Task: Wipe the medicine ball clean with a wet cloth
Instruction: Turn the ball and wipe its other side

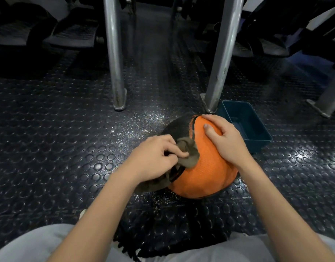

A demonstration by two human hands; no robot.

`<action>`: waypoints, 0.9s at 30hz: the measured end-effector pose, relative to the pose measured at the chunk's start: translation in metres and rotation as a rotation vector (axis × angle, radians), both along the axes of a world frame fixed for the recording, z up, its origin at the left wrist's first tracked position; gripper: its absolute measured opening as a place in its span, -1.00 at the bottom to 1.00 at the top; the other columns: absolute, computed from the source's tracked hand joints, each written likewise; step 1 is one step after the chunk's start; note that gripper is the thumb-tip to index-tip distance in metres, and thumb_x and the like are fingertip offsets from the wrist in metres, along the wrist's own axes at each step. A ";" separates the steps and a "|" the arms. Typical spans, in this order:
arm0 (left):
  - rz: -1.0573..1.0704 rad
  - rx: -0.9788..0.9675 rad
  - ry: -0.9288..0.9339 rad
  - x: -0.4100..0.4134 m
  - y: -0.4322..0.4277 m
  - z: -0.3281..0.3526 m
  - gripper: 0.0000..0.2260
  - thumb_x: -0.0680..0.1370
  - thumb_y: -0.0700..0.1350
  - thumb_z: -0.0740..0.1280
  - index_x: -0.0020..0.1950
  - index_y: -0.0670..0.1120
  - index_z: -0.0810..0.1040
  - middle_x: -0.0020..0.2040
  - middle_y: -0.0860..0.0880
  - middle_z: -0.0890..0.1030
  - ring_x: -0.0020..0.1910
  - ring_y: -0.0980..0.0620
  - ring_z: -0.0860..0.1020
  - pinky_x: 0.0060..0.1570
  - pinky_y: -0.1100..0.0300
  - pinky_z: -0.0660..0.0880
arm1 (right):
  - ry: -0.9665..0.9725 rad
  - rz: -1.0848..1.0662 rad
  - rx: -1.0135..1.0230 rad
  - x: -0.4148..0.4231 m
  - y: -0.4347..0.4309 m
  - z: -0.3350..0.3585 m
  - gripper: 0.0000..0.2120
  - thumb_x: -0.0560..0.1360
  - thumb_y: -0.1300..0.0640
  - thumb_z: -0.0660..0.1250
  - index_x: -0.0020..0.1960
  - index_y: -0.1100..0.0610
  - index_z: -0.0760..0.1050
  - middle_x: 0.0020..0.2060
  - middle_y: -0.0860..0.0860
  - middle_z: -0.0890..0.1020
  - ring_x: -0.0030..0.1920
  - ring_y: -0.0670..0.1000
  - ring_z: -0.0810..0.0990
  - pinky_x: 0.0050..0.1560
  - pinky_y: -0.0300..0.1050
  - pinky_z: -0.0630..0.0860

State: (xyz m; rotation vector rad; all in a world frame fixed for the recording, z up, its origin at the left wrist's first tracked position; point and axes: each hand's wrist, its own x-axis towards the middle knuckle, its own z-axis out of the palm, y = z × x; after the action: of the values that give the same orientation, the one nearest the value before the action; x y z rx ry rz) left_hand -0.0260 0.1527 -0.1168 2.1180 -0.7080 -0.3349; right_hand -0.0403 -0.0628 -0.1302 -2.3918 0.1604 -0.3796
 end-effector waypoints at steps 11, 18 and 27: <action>0.196 -0.112 -0.341 0.007 -0.006 -0.021 -0.68 0.44 -0.17 0.20 0.01 0.12 0.68 0.00 0.17 0.50 -0.02 0.11 0.29 0.06 0.26 0.30 | 0.019 0.035 -0.064 -0.002 0.007 0.002 -0.59 0.47 -0.25 0.14 0.29 -0.21 0.44 0.31 -0.19 0.45 0.36 -0.05 0.33 0.35 0.08 0.27; 0.399 -0.008 -0.083 0.039 0.002 -0.037 -0.63 0.57 -0.29 0.17 0.26 0.04 0.55 0.16 0.07 0.45 0.06 0.08 0.21 0.13 0.25 0.16 | -0.004 0.065 -0.100 -0.009 0.019 0.004 -0.63 0.45 -0.21 0.21 0.25 -0.23 0.45 0.23 -0.31 0.41 0.33 -0.13 0.30 0.34 -0.02 0.24; 0.283 -0.203 -0.194 0.020 -0.007 -0.002 -0.61 0.51 -0.27 0.23 0.14 0.20 0.55 0.00 0.18 0.42 0.03 0.18 0.26 0.05 0.57 0.13 | -0.002 0.052 -0.109 -0.008 0.017 0.005 -0.61 0.43 -0.23 0.13 0.24 -0.27 0.42 0.25 -0.29 0.42 0.33 -0.13 0.30 0.33 -0.03 0.24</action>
State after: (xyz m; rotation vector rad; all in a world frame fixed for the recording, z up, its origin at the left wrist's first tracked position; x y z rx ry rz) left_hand -0.0058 0.1461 -0.1188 2.0365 -0.5176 0.0948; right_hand -0.0481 -0.0458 -0.1252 -2.4973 0.0782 -0.3743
